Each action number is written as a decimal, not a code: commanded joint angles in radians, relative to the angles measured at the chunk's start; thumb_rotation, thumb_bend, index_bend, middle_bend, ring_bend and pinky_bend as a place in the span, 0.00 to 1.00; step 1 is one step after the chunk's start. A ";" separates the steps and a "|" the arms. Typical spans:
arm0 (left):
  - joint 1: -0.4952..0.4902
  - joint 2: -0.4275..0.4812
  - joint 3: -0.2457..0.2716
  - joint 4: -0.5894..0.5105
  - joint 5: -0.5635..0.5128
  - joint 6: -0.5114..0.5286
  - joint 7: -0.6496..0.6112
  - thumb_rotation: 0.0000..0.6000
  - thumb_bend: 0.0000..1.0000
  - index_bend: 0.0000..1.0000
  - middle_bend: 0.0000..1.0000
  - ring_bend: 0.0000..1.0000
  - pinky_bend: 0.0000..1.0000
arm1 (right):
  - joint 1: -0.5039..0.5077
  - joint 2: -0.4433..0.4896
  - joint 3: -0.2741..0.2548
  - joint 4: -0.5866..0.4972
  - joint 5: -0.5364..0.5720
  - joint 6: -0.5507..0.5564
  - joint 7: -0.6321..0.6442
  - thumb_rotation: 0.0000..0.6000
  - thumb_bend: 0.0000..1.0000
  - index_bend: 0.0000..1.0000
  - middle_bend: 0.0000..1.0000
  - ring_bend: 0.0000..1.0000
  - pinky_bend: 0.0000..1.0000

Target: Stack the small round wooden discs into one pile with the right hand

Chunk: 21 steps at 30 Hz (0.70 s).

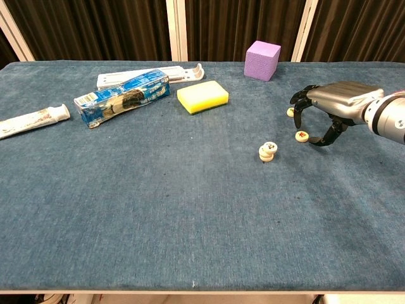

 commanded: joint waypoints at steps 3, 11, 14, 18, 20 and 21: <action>0.000 0.000 0.000 0.000 -0.001 -0.002 0.002 1.00 0.08 0.19 0.18 0.11 0.01 | 0.006 -0.012 0.003 0.018 -0.001 -0.011 0.005 1.00 0.46 0.49 0.16 0.11 0.18; -0.001 -0.001 -0.001 0.006 -0.001 -0.002 -0.003 1.00 0.08 0.19 0.18 0.11 0.01 | 0.006 -0.010 0.005 0.013 -0.013 -0.007 0.021 1.00 0.51 0.57 0.17 0.12 0.18; 0.000 -0.001 0.000 0.009 -0.001 -0.002 -0.008 1.00 0.08 0.19 0.18 0.11 0.01 | -0.004 0.028 0.010 -0.047 -0.037 0.028 0.032 1.00 0.53 0.58 0.18 0.13 0.18; -0.001 -0.002 -0.001 0.010 -0.002 -0.004 -0.010 1.00 0.08 0.19 0.18 0.11 0.01 | -0.011 0.099 0.010 -0.178 -0.082 0.067 0.032 1.00 0.53 0.58 0.18 0.13 0.18; -0.003 -0.003 -0.001 0.009 0.001 -0.004 -0.010 1.00 0.08 0.19 0.18 0.11 0.01 | -0.008 0.131 0.006 -0.246 -0.098 0.073 0.013 1.00 0.53 0.58 0.18 0.13 0.18; -0.003 -0.003 -0.001 0.009 0.002 -0.004 -0.009 1.00 0.08 0.19 0.18 0.11 0.01 | -0.006 0.141 0.004 -0.271 -0.100 0.071 0.000 1.00 0.53 0.58 0.18 0.13 0.18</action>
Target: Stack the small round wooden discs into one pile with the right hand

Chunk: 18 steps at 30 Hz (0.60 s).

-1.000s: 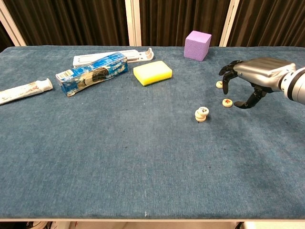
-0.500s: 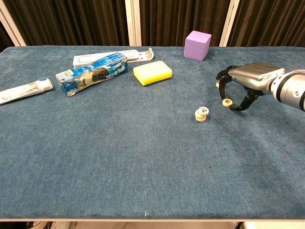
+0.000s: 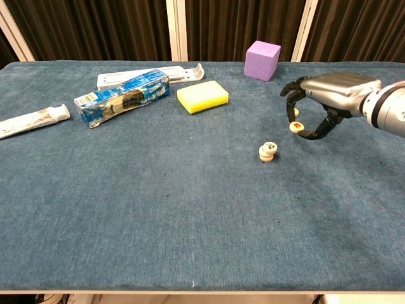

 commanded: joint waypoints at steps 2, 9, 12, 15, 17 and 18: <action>-0.001 -0.001 0.001 -0.001 0.003 0.001 0.001 1.00 0.08 0.19 0.18 0.11 0.01 | 0.007 0.077 -0.011 -0.157 -0.035 0.011 -0.062 1.00 0.52 0.57 0.18 0.13 0.18; 0.006 -0.001 0.003 0.003 -0.005 0.001 -0.005 1.00 0.08 0.19 0.18 0.11 0.01 | 0.031 0.056 -0.028 -0.183 -0.001 -0.023 -0.145 1.00 0.53 0.56 0.18 0.13 0.18; 0.007 -0.002 0.004 0.006 -0.007 0.000 -0.008 1.00 0.08 0.19 0.18 0.11 0.01 | 0.037 0.046 -0.031 -0.176 0.014 -0.029 -0.168 1.00 0.52 0.56 0.18 0.13 0.18; 0.007 -0.005 0.004 0.012 -0.009 -0.002 -0.011 1.00 0.08 0.19 0.18 0.11 0.01 | 0.039 0.039 -0.033 -0.172 0.025 -0.028 -0.182 1.00 0.53 0.56 0.18 0.13 0.18; 0.007 -0.006 0.003 0.014 -0.009 -0.003 -0.012 1.00 0.08 0.19 0.18 0.11 0.01 | 0.041 0.037 -0.034 -0.169 0.031 -0.028 -0.188 1.00 0.53 0.55 0.18 0.13 0.18; 0.006 -0.006 0.003 0.014 -0.009 -0.004 -0.013 1.00 0.08 0.19 0.18 0.11 0.01 | 0.041 0.036 -0.034 -0.168 0.033 -0.027 -0.189 1.00 0.53 0.55 0.18 0.13 0.18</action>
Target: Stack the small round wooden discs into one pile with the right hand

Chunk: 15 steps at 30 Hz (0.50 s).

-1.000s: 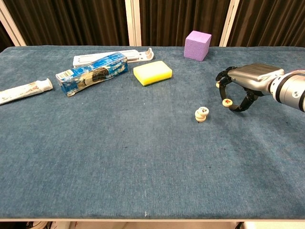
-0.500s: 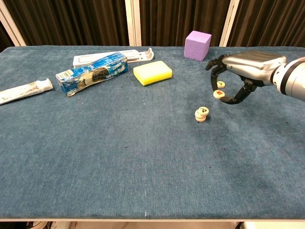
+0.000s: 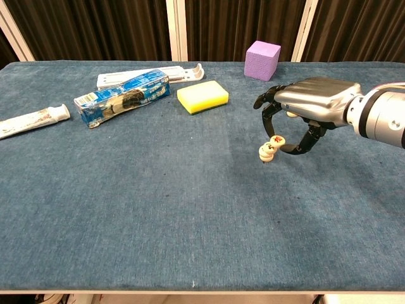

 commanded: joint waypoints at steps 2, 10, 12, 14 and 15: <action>-0.002 -0.002 0.000 0.003 0.001 -0.002 -0.002 1.00 0.08 0.19 0.18 0.11 0.01 | 0.002 -0.005 -0.001 0.005 0.004 0.004 -0.003 1.00 0.53 0.54 0.18 0.13 0.18; -0.002 -0.004 -0.002 0.008 -0.001 -0.004 -0.007 1.00 0.08 0.19 0.18 0.11 0.01 | 0.008 -0.017 0.000 0.013 0.003 0.009 0.001 1.00 0.52 0.52 0.18 0.13 0.18; -0.002 -0.004 -0.001 0.010 -0.001 -0.004 -0.008 1.00 0.08 0.19 0.18 0.11 0.01 | 0.010 -0.020 0.000 0.016 0.004 0.008 0.001 1.00 0.52 0.52 0.18 0.13 0.18; -0.002 -0.004 -0.001 0.012 -0.001 -0.005 -0.010 1.00 0.08 0.19 0.18 0.11 0.01 | 0.012 -0.022 0.000 0.018 0.006 0.007 0.000 1.00 0.52 0.52 0.18 0.13 0.18; -0.001 -0.005 -0.001 0.013 -0.002 -0.004 -0.011 1.00 0.08 0.19 0.18 0.11 0.01 | 0.013 -0.022 -0.001 0.019 0.008 0.007 -0.001 1.00 0.52 0.51 0.18 0.13 0.18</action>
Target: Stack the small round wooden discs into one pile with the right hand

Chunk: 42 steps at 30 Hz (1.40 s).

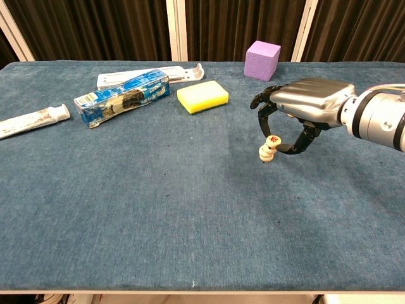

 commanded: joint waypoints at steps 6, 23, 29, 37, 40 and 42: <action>0.002 -0.002 -0.001 0.006 0.000 0.002 -0.005 1.00 0.08 0.19 0.18 0.11 0.01 | 0.001 0.000 -0.004 -0.001 0.000 0.002 0.003 1.00 0.52 0.49 0.18 0.13 0.18; 0.000 -0.006 -0.002 0.012 0.005 0.005 -0.011 1.00 0.08 0.19 0.18 0.11 0.01 | -0.018 0.020 0.050 0.053 0.053 0.058 0.044 1.00 0.45 0.43 0.18 0.13 0.18; -0.002 -0.008 -0.001 0.008 0.009 0.004 -0.004 1.00 0.08 0.19 0.18 0.11 0.01 | 0.013 -0.036 0.095 0.230 0.177 -0.004 0.027 1.00 0.36 0.40 0.18 0.13 0.18; -0.001 0.002 -0.002 -0.012 0.003 0.004 0.016 1.00 0.08 0.19 0.18 0.11 0.01 | 0.071 -0.134 0.115 0.414 0.252 -0.087 0.006 1.00 0.36 0.40 0.18 0.13 0.18; -0.001 0.005 -0.003 -0.019 0.002 0.003 0.022 1.00 0.08 0.19 0.18 0.11 0.01 | 0.092 -0.168 0.123 0.473 0.272 -0.113 0.002 1.00 0.36 0.41 0.18 0.13 0.18; -0.001 0.007 -0.003 -0.023 0.000 0.003 0.025 1.00 0.08 0.19 0.18 0.11 0.01 | 0.106 -0.190 0.126 0.513 0.286 -0.133 -0.006 1.00 0.36 0.41 0.18 0.13 0.18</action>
